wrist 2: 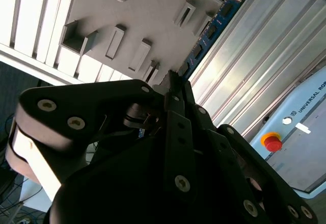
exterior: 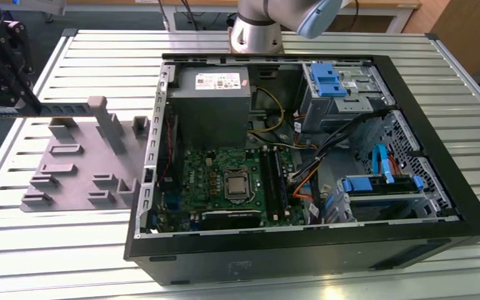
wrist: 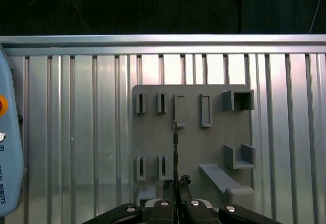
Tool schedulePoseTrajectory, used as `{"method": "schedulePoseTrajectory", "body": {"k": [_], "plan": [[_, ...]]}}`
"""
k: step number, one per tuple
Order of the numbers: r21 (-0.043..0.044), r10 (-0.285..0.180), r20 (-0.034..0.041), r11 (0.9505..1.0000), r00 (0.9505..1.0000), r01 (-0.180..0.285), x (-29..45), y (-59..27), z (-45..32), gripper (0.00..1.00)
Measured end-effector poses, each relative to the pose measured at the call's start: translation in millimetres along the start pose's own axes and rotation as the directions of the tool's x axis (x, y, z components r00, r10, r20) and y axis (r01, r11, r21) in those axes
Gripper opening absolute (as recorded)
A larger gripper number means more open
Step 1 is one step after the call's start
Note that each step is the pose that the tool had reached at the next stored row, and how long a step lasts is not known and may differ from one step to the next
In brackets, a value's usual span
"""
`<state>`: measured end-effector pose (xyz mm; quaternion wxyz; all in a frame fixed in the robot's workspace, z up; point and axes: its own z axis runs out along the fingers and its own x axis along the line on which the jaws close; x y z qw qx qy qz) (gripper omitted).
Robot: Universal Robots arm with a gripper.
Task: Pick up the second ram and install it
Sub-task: 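Pick up the second ram and move it above second insertion slot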
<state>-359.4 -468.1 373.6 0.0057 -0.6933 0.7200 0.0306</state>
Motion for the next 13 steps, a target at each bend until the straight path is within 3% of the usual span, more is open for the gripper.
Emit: {"method": "schedulePoseTrajectory", "body": {"k": [13], "plan": [[0.0000,0.000,0.0000,1.0000,1.0000,0.000,-0.1,-3.4,-0.1,0.14]]}}
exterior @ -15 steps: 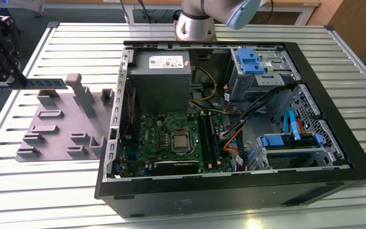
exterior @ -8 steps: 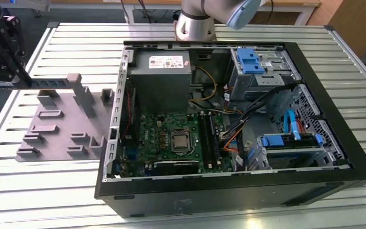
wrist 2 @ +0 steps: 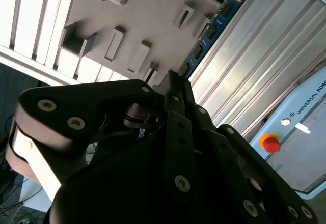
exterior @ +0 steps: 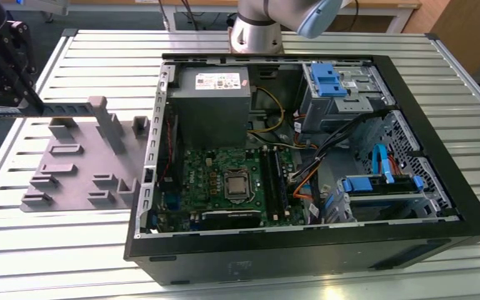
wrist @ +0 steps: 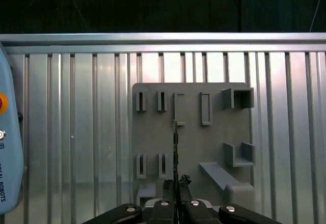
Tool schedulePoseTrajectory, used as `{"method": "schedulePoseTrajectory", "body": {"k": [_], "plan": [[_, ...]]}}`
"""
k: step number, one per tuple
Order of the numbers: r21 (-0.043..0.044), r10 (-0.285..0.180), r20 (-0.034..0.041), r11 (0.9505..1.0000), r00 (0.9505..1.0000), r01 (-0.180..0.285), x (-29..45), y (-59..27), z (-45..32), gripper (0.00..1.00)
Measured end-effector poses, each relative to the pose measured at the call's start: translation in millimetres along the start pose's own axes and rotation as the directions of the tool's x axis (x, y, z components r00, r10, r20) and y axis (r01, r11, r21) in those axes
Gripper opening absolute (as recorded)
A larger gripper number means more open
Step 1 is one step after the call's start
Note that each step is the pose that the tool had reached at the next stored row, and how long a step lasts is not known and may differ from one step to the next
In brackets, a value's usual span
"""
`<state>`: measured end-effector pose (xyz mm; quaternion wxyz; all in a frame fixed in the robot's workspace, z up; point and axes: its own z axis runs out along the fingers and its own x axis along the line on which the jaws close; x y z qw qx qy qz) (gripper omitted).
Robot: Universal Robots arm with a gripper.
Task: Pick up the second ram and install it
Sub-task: 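Pick up the second ram and move it above second insertion slot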
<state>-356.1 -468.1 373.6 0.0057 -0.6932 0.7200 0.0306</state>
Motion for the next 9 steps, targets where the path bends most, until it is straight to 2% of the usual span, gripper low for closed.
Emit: {"method": "schedulePoseTrajectory", "body": {"k": [9], "plan": [[0.0001,0.000,0.0000,1.0000,1.0000,0.000,-0.1,-3.0,-0.1,0.14]]}}
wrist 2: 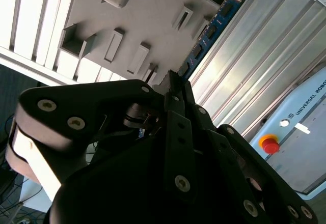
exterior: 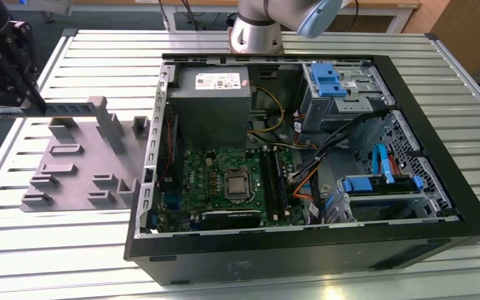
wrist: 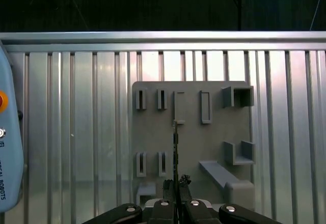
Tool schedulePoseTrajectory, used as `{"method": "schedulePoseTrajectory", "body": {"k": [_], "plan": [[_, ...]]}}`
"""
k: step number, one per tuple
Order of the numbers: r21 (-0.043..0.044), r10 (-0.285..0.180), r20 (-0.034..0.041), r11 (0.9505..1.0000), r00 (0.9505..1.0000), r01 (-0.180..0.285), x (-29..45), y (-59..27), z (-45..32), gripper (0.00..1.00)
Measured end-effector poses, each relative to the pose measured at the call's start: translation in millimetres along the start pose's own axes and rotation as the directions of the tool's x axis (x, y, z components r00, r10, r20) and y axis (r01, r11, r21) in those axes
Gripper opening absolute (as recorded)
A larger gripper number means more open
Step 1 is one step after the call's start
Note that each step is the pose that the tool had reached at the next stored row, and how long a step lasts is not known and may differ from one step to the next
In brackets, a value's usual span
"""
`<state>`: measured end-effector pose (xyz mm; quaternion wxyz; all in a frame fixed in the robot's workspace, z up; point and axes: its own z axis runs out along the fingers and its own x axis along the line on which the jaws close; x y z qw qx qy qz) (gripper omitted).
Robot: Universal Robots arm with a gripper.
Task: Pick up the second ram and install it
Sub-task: 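Pick up the second ram and move it above second insertion slot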
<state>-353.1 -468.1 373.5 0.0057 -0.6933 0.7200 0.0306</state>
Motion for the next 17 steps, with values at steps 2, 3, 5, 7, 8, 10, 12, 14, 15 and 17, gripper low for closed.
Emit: {"method": "schedulePoseTrajectory", "body": {"k": [2,3,5,7,8,10,12,14,15,17], "plan": [[-0.0001,0.000,-0.0001,1.0000,1.0000,0.000,0.0,-0.9,-0.1,0.14],[-0.0001,0.000,0.0000,1.0000,1.0000,0.000,-0.1,-1.6,-0.1,0.14],[-0.0001,0.000,-0.0001,1.0000,1.0000,0.000,-0.1,-3.5,-0.2,0.14],[0.0000,0.000,0.0000,1.0000,1.0000,0.000,-0.2,-6.1,-0.2,0.14],[-0.0001,0.000,0.0000,1.0000,1.0000,0.000,-0.3,-7.2,-0.3,0.14],[0.0001,0.000,-0.0001,1.0000,1.0000,0.000,-0.3,-8.9,-0.3,0.14],[-0.0002,0.000,-0.0001,1.0000,1.0000,0.000,-0.4,-9.1,-0.4,0.14],[-0.0002,0.000,-0.0001,1.0000,1.0000,0.000,-0.5,-9.5,-1.0,0.14],[-0.0001,0.000,-0.0001,1.0000,1.0000,0.000,-0.5,-9.5,-1.5,0.14],[-0.0001,0.000,-0.0001,1.0000,1.0000,0.000,-0.6,-9.7,-2.7,0.14]]}}
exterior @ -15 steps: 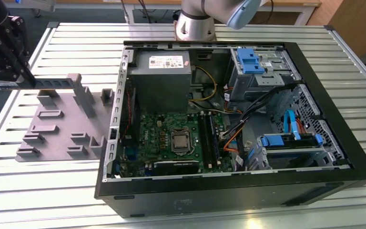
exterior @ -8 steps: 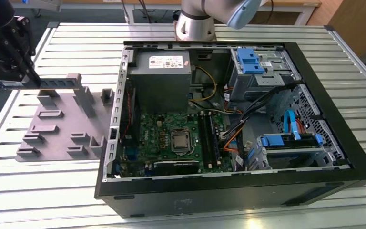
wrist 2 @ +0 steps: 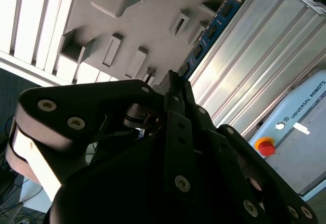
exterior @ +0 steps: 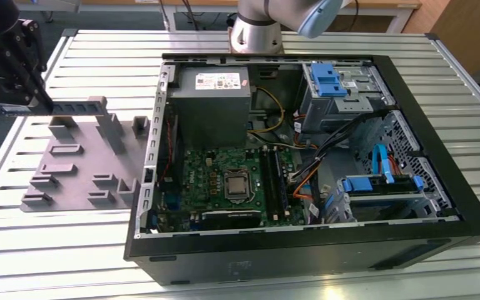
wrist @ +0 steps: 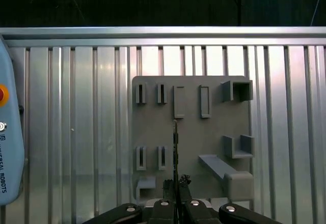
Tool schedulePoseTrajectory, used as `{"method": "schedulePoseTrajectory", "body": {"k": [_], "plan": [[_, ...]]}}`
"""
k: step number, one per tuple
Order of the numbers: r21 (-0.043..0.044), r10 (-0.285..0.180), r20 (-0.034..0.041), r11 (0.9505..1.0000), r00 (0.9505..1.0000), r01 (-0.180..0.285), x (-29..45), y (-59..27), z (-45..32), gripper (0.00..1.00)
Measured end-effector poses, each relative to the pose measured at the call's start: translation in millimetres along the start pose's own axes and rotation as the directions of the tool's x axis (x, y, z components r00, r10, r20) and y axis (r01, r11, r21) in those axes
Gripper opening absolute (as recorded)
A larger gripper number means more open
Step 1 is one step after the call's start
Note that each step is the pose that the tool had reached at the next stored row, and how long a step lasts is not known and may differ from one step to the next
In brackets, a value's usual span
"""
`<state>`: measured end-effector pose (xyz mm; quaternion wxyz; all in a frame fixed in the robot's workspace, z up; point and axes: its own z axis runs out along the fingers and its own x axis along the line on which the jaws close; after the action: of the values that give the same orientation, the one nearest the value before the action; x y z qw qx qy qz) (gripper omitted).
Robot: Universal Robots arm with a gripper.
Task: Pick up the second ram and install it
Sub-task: 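Pick up the second ram and move it above second insertion slot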
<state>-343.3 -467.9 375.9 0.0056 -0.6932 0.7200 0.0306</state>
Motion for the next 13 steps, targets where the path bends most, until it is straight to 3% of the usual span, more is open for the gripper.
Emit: {"method": "schedulePoseTrajectory", "body": {"k": [6,13], "plan": [[0.0001,0.000,0.0001,1.0000,1.0000,0.000,-0.1,-1.1,-2.1,0.14],[0.0000,0.000,0.0000,1.0000,1.0000,0.000,-0.5,-9.1,-2.4,0.14]]}}
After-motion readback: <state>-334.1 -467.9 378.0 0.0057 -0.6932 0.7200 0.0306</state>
